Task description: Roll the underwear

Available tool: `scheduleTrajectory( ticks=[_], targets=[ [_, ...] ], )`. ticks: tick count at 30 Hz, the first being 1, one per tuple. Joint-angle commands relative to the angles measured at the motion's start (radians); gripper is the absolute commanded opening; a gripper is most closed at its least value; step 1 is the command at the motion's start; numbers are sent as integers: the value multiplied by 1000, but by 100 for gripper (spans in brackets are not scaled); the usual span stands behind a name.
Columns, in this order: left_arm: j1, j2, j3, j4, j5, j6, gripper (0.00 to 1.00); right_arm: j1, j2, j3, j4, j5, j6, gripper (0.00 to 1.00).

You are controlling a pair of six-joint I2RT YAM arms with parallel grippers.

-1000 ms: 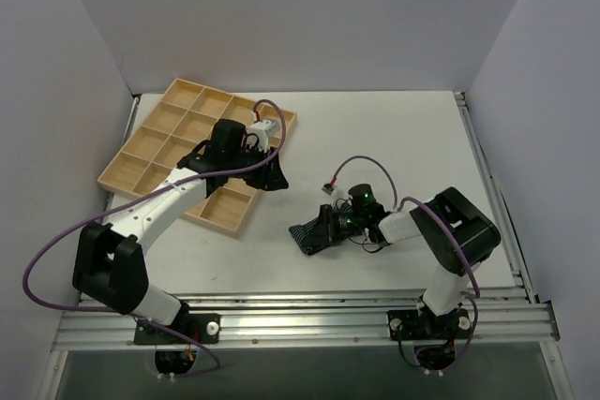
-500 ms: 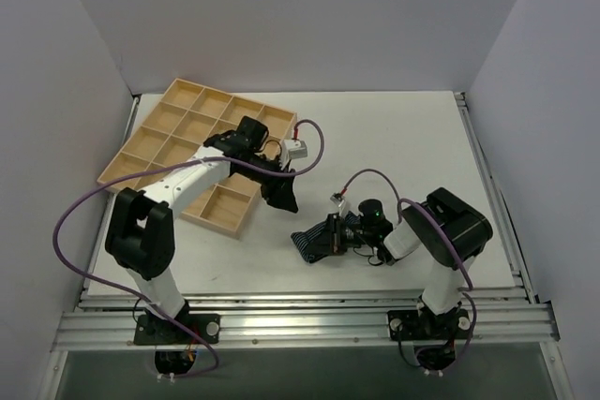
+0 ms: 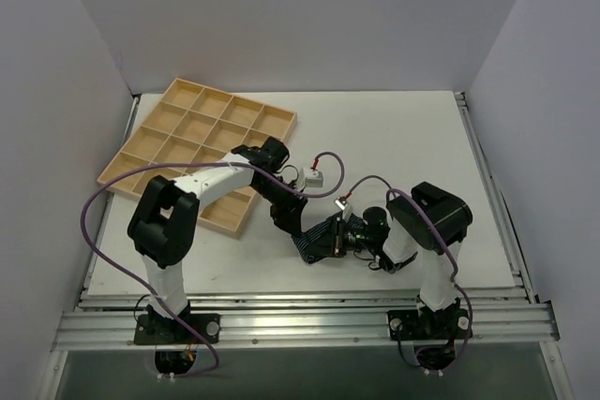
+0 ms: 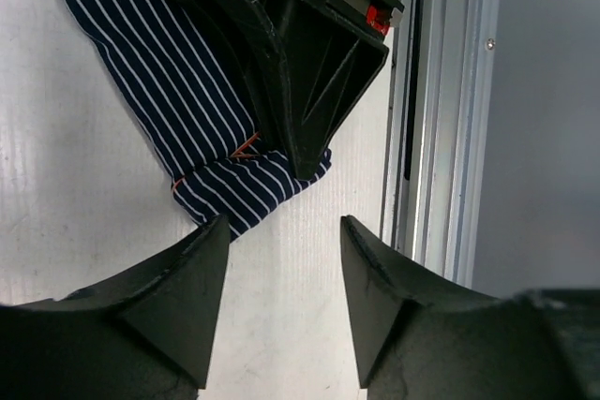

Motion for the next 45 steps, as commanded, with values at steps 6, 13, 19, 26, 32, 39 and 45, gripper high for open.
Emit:
scheduleTrajectory(
  ticks=[6,13,19,26,32,39,45],
  targets=[
    [-12,-41,-168,372,6,-334,57,34,80,-57,-69,61,-40,10],
    [-24,-127,-379,778,-194,-536,60,66,62,-42,-141,76,-67,10],
    [-33,-140,-454,942,-246,-626,61,100,36,-34,-219,108,-94,11],
    [-13,-253,-437,872,-332,-596,60,102,16,-48,-239,131,-97,9],
    [34,-263,-323,853,-320,-707,79,111,13,-48,-245,154,-103,9],
    [60,-172,-301,855,-313,-885,59,144,-15,9,-420,160,-167,9],
    [106,-325,-520,939,-399,-968,62,186,-59,274,-972,188,-423,9]
  ],
)
